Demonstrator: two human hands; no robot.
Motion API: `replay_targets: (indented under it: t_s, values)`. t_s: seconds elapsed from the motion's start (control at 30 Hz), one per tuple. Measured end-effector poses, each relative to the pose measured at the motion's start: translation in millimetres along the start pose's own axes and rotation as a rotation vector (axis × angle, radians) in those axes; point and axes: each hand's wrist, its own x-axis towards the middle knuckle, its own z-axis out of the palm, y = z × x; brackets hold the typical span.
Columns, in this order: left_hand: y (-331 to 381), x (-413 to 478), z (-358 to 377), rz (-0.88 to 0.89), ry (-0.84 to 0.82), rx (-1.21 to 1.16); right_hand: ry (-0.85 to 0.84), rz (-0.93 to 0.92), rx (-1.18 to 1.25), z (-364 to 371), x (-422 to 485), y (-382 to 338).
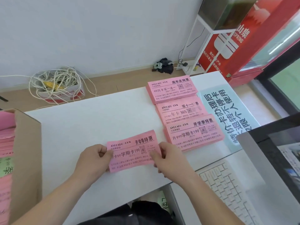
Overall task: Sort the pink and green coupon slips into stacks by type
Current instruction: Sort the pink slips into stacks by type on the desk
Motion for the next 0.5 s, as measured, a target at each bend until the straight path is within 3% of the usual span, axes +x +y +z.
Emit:
replay_targets:
  t_s: [0.23, 0.5]
  values:
    - [5, -8, -3, 0.009, 0.007, -0.057, 0.134, -0.077, -0.04, -17, 16, 2]
    - [62, -11, 34, 0.1, -0.122, -0.193, 0.419, -0.05, -0.016, -76, 32, 29]
